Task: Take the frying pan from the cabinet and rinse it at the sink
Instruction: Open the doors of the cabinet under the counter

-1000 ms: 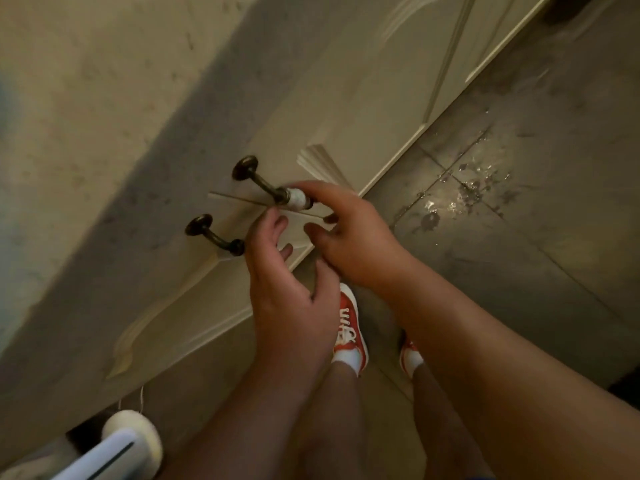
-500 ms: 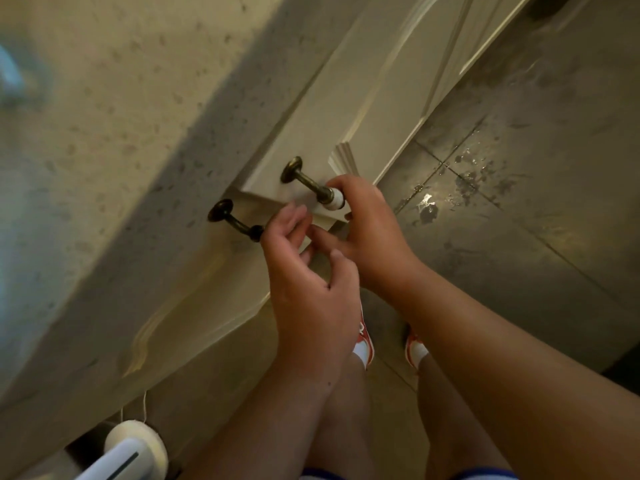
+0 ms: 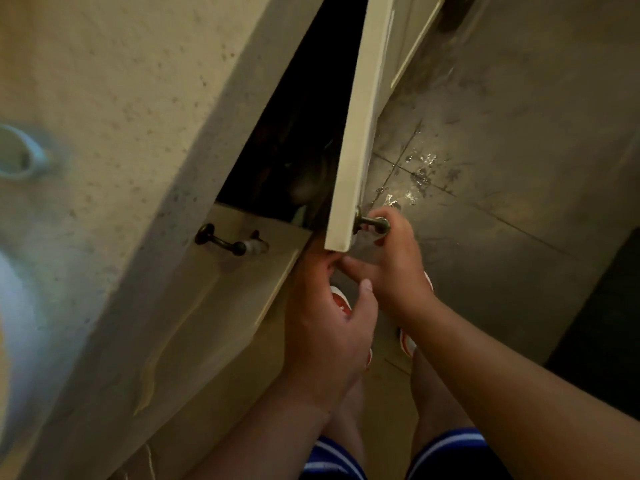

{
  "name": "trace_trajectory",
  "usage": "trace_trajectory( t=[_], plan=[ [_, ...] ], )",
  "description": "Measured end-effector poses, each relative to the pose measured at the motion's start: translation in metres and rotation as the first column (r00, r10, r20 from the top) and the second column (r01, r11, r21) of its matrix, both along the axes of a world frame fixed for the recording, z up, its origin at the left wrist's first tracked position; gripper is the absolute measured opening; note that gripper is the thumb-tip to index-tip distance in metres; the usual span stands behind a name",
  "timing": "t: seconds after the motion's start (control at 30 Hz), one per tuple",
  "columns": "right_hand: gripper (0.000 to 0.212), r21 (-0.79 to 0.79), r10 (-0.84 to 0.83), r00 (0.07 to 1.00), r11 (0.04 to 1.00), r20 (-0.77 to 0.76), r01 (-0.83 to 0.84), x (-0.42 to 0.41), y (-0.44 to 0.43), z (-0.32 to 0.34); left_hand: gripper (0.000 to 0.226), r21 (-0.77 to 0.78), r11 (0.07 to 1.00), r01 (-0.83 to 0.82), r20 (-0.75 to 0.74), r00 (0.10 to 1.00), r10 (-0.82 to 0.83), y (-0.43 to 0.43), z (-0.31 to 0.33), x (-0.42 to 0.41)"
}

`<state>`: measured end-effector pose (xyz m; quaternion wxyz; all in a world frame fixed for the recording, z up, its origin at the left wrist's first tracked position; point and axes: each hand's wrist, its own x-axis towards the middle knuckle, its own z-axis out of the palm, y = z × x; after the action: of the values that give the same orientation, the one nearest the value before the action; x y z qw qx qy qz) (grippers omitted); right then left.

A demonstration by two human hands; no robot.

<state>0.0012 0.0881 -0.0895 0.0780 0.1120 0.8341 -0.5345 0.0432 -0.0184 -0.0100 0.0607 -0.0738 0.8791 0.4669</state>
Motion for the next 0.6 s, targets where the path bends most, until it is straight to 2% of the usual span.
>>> trace_trajectory(
  t=[0.1,0.23,0.43,0.53,0.6],
  plan=[
    [0.061,0.027,-0.150,0.987,0.988,0.063,0.149,0.005,0.006,-0.002,0.054,-0.027,0.992,0.121,0.011,0.993,-0.121,0.007,0.005,0.003],
    [0.065,0.028,-0.293,0.954,0.956,0.057,0.292,0.012,0.014,-0.005,0.056,-0.053,0.976,0.209,-0.014,0.978,-0.210,0.021,0.004,0.006],
    [0.058,0.028,-0.352,0.936,0.936,0.005,0.352,0.018,0.055,-0.006,0.061,-0.050,0.940,0.338,-0.027,0.940,-0.339,0.055,0.006,0.004],
    [0.056,0.025,-0.324,0.946,0.946,0.002,0.323,0.015,0.088,-0.003,0.064,-0.033,0.919,0.394,-0.046,0.918,-0.395,0.078,0.008,-0.002],
    [0.059,0.035,-0.293,0.956,0.955,-0.016,0.293,0.013,0.111,-0.001,0.069,-0.060,0.915,0.400,-0.115,0.907,-0.404,0.094,0.009,-0.009]
  ],
)
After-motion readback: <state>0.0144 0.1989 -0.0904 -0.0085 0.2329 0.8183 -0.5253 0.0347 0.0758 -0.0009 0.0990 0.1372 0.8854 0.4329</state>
